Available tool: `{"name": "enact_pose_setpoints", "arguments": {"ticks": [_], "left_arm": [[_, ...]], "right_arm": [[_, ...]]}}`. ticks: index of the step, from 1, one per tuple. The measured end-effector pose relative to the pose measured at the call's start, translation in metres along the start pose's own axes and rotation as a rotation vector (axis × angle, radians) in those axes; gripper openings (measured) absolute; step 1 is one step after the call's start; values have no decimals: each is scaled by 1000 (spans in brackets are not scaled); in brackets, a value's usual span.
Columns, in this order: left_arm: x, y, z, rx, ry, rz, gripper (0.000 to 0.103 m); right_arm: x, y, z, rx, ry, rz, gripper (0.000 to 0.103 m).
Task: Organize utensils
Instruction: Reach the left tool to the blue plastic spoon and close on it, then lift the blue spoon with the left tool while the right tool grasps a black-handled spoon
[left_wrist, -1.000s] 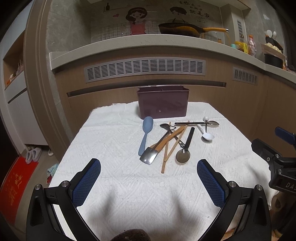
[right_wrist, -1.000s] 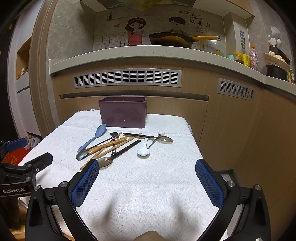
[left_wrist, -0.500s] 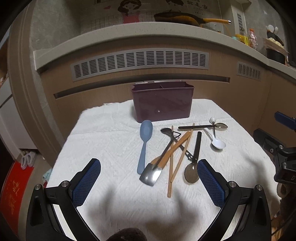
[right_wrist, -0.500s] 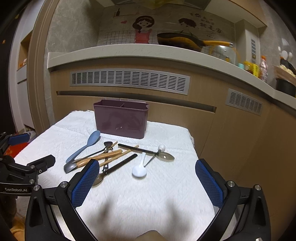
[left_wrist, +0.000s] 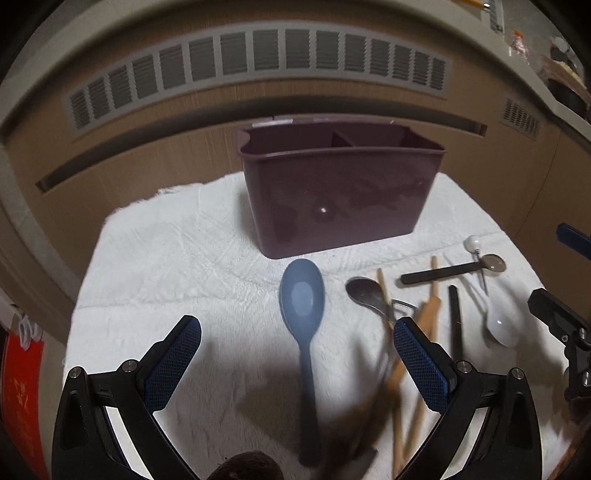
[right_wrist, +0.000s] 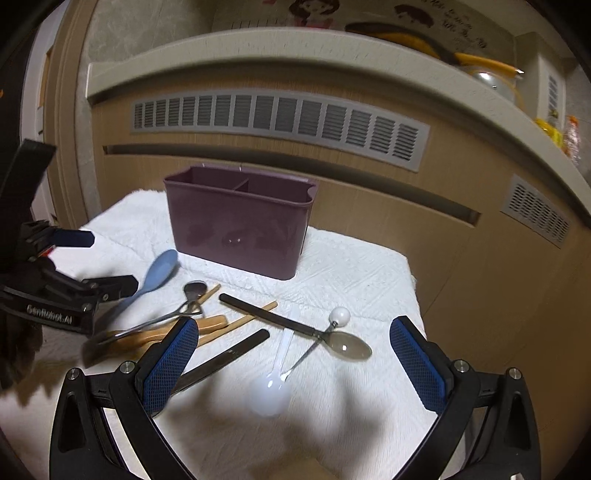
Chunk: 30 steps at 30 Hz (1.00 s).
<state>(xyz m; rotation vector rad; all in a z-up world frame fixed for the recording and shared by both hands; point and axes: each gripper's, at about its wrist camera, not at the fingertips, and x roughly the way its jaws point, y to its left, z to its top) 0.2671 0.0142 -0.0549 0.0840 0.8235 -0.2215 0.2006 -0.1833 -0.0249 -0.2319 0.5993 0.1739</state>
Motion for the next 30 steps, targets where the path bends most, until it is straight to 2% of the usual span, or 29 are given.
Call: {"name": "enact_pose_setpoints", "arguments": {"ticks": [3, 6, 10, 13, 14, 16, 17, 20, 21, 22, 23, 25, 27, 30], "left_arm": [[17, 9, 7, -24, 24, -18, 103], [27, 10, 12, -1, 32, -27, 101], [39, 2, 16, 54, 51, -38, 88], [53, 2, 20, 44, 85, -45, 85], [57, 3, 20, 36, 96, -49, 82], [64, 6, 19, 23, 121, -58, 72], [66, 7, 19, 16, 125, -59, 72], [66, 5, 17, 28, 112, -57, 68], [65, 4, 17, 35, 105, -56, 58], [64, 3, 16, 41, 95, -51, 41], [62, 2, 16, 43, 91, -55, 35], [57, 6, 17, 24, 88, -72, 35], [45, 12, 17, 8, 55, -71, 35], [20, 19, 17, -8, -2, -62, 35]], "right_arm": [[19, 0, 4, -33, 35, 28, 103], [34, 2, 7, -68, 58, 55, 103], [47, 6, 8, -101, 67, 75, 103], [53, 5, 9, -111, 80, 115, 102], [54, 5, 9, -118, 84, 127, 100], [55, 2, 7, -148, 95, 155, 89], [55, 2, 7, -166, 98, 159, 84], [52, -1, 3, -215, 107, 170, 81], [52, -3, 2, -223, 114, 181, 77], [51, -4, 2, -225, 121, 192, 75], [51, -5, 1, -224, 132, 206, 70], [53, -6, 1, -212, 159, 232, 64], [55, -3, 1, -189, 187, 268, 52], [58, 7, 5, -131, 226, 334, 40]]}}
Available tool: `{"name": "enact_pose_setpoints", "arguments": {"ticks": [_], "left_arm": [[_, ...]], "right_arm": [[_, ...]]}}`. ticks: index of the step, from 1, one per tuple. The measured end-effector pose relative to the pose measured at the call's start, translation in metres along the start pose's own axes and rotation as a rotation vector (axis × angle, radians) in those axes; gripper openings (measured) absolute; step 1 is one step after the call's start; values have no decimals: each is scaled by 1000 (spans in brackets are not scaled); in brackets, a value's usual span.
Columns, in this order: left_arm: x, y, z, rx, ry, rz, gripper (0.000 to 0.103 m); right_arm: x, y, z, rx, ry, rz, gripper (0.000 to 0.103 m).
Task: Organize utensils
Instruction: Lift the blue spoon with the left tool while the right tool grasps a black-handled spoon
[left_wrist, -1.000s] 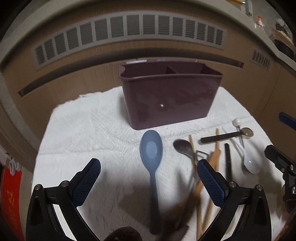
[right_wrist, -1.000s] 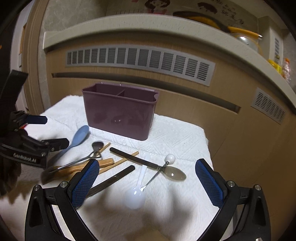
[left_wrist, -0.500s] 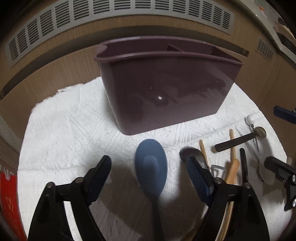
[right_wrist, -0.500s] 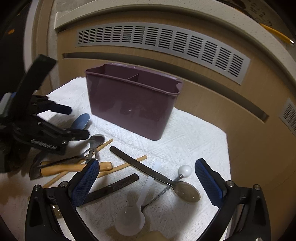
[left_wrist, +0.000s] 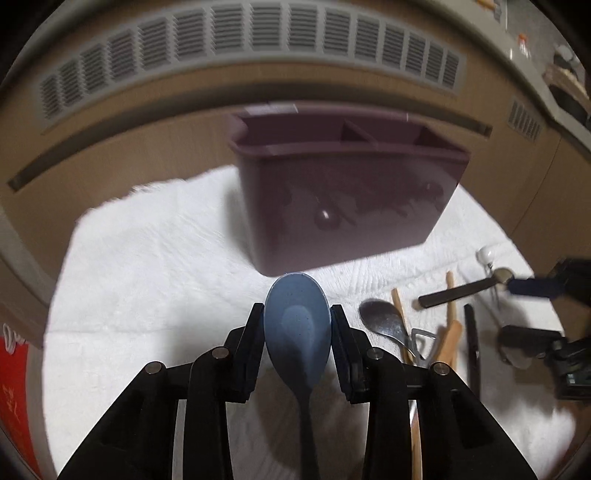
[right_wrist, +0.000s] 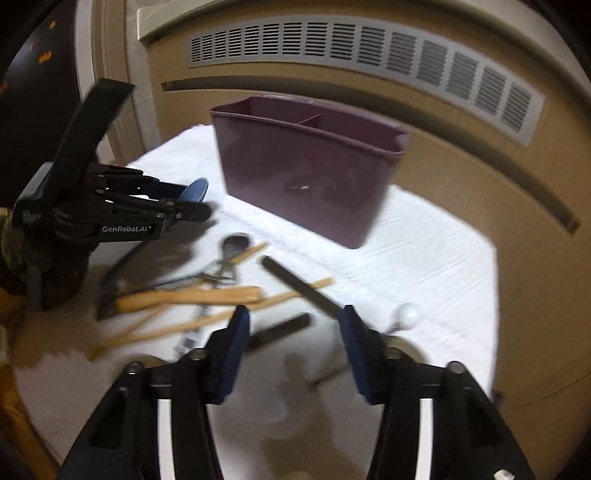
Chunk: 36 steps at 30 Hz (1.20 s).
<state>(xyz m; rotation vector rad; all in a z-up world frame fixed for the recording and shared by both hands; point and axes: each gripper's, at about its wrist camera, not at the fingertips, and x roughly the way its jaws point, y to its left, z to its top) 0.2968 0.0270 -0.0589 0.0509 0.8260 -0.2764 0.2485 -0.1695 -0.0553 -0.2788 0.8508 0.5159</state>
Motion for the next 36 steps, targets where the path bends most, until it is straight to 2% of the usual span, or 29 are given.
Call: {"name": "enact_pose_setpoints", "arguments": {"ticks": [3, 6, 11, 14, 16, 19, 21, 25, 28, 31, 36], "left_arm": [[-22, 8, -2, -8, -32, 5, 35], [-38, 19, -11, -25, -37, 7, 35], [-59, 42, -27, -72, -69, 7, 35], [-62, 47, -33, -102, -97, -9, 35], [-66, 49, -35, -109, -112, -24, 35], [-72, 48, -35, -105, -131, -45, 35], [-74, 46, -34, -103, -134, -58, 35], [-73, 40, -33, -93, -127, -56, 35], [-72, 38, -32, -91, -117, -56, 35], [-71, 37, -31, -96, -105, -63, 35], [-65, 35, -31, -96, -91, -83, 35]], "right_arm": [[3, 15, 12, 62, -9, 62, 37], [8, 38, 22, 45, -10, 68, 36], [8, 83, 18, -81, 19, 137, 37], [7, 102, 14, -174, 33, 101, 37], [7, 96, 19, -177, 27, 19, 37], [4, 54, 28, -90, 11, -152, 37], [5, 29, 26, -105, 20, -218, 37], [23, 6, 21, -166, 109, -188, 37], [36, 17, 27, -240, 119, -127, 37], [48, 27, 34, -329, 129, -127, 37], [69, 19, 42, -322, 184, -88, 37]]}}
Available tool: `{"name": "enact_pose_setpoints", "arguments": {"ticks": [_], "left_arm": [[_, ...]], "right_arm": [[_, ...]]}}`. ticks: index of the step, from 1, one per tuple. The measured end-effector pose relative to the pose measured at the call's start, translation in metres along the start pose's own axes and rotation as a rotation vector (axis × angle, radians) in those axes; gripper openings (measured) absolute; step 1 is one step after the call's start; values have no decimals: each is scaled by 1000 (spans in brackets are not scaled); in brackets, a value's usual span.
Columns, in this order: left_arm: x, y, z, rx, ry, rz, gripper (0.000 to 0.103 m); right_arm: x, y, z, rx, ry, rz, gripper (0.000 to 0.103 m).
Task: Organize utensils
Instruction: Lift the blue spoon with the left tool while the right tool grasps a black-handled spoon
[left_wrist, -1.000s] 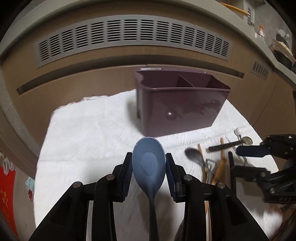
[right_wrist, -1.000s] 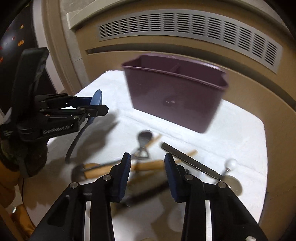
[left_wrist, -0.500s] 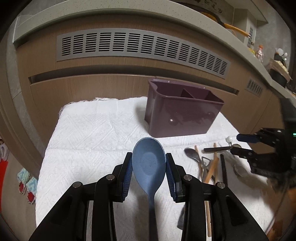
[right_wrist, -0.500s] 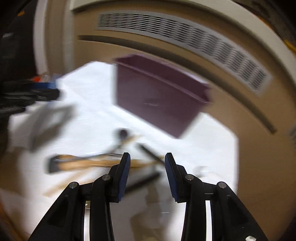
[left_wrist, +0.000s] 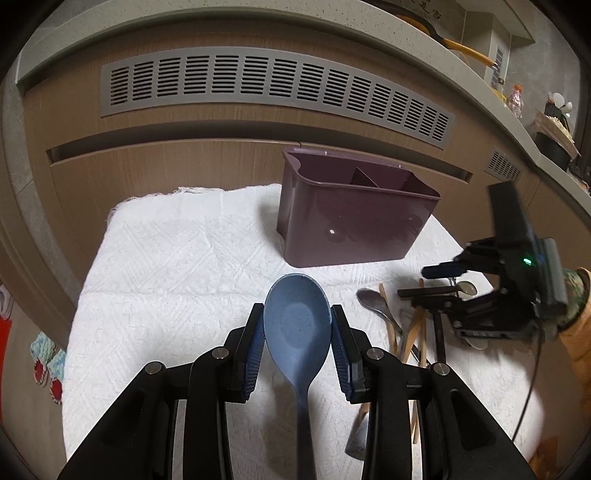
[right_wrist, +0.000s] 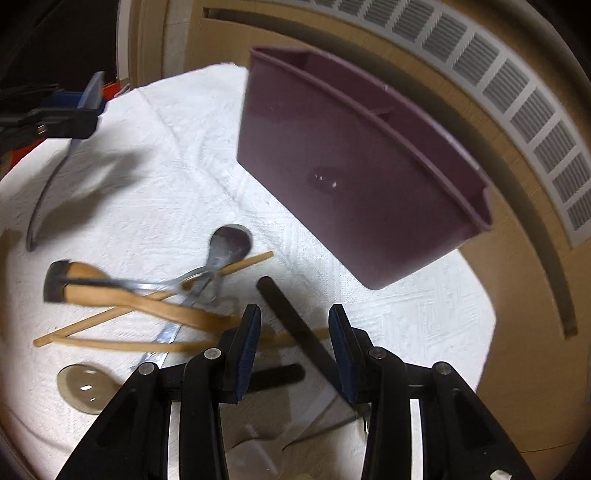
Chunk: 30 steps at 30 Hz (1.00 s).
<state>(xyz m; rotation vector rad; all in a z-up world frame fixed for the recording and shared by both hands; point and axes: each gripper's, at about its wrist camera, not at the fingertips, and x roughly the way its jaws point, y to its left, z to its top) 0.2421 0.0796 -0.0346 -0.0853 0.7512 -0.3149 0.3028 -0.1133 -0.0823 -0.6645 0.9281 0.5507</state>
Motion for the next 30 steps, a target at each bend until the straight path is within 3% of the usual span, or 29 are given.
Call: {"name": "enact_pose_setpoints", "arguments": {"ticks": [4, 5, 7, 11, 18, 21, 25, 27, 30], "left_arm": [[7, -2, -1, -1, 18, -4, 35], [7, -3, -1, -2, 23, -3, 35], [8, -5, 1, -10, 30, -4, 35], [-3, -17, 5, -14, 19, -15, 35], [-35, -48, 9, 13, -32, 16, 35], [-47, -59, 8, 26, -51, 48, 35], [-55, -65, 9, 34, -48, 81, 35], [-54, -65, 10, 31, -46, 86, 35], [-47, -62, 12, 23, -38, 82, 35]], "right_arm": [[15, -15, -2, 98, 4, 62, 34], [16, -17, -2, 120, 1, 71, 22], [16, -18, -3, 150, -8, 67, 7], [-5, -20, -6, 237, -68, 67, 4], [-76, -21, -18, 389, -285, 150, 4], [-100, -18, -25, 386, -326, 132, 4], [-100, -12, -31, 277, -262, 92, 5], [-85, -8, -37, 204, -204, 95, 21], [-59, -3, -47, 128, -125, 94, 26]]}}
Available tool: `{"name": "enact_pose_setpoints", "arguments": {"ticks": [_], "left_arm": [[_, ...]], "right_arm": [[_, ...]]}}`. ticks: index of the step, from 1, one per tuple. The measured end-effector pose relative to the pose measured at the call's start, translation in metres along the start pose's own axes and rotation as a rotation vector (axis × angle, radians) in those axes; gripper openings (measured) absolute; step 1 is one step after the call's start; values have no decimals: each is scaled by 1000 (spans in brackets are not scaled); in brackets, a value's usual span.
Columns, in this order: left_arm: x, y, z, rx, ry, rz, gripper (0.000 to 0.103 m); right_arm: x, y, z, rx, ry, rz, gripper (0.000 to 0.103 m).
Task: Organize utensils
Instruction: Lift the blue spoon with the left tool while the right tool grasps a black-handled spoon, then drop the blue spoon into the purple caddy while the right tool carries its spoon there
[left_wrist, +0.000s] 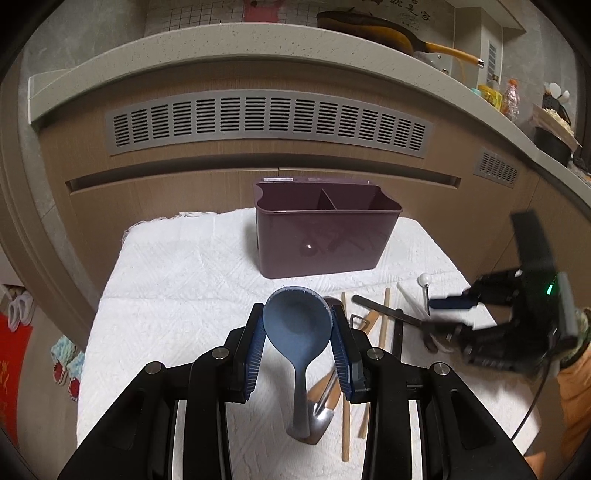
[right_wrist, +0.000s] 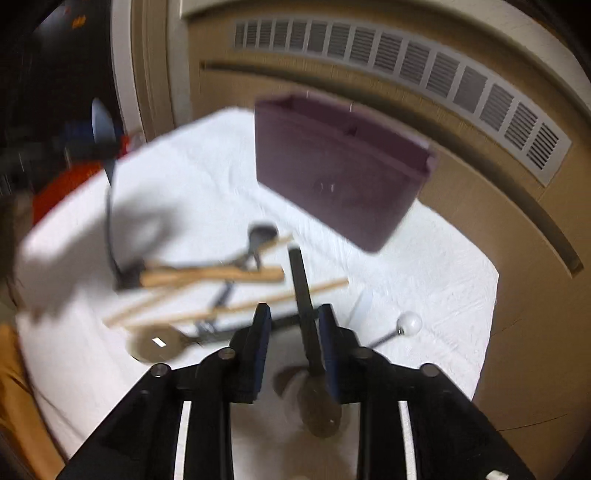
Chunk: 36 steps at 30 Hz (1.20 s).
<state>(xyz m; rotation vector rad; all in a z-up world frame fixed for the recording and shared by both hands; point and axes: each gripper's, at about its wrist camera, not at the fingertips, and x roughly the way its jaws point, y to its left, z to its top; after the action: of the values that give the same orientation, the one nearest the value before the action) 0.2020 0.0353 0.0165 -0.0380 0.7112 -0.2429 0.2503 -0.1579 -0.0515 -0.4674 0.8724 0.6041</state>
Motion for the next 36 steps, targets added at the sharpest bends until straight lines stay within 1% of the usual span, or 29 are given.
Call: {"name": "enact_pose_setpoints", "arguments": {"ticks": [1, 4, 6, 10, 14, 15, 17, 18, 19, 21, 25, 28, 30, 33, 36], "left_arm": [[5, 1, 1, -5, 6, -2, 35], [16, 2, 2, -15, 22, -16, 35], [22, 3, 3, -18, 28, -24, 35], [28, 7, 2, -21, 36, -39, 35], [31, 11, 0, -29, 40, -49, 35], [32, 12, 0, -33, 40, -52, 35], [31, 13, -1, -39, 41, -54, 35], [30, 13, -1, -41, 41, -55, 35], [28, 13, -2, -42, 40, -56, 35], [24, 12, -2, -41, 33, -55, 35], [10, 9, -1, -42, 8, -54, 35], [-4, 3, 4, -34, -26, -53, 35], [-16, -1, 10, -30, -59, -53, 35], [-40, -8, 32, -18, -132, -70, 35], [-62, -20, 68, 29, -226, -75, 35]], "right_arm": [[8, 0, -1, -3, 13, 12, 26], [17, -3, -1, 18, 10, 35, 26], [28, -9, 6, 45, 9, 56, 26], [51, -17, 18, 70, 28, 47, 26], [63, -19, 28, 80, 27, 52, 26], [64, -17, 30, 78, 38, 53, 18], [66, -8, 31, 58, 51, 44, 13], [65, -1, 31, 34, 50, 10, 12], [63, 2, 30, 32, 50, -6, 11], [54, 2, 28, 79, 38, 2, 11], [12, -5, 22, 199, -74, 31, 11], [-21, -6, 19, 251, -160, 34, 11], [-51, -7, 19, 281, -236, 32, 11], [-90, -5, 29, 294, -343, 24, 11], [-130, -6, 49, 286, -463, -11, 11]]}}
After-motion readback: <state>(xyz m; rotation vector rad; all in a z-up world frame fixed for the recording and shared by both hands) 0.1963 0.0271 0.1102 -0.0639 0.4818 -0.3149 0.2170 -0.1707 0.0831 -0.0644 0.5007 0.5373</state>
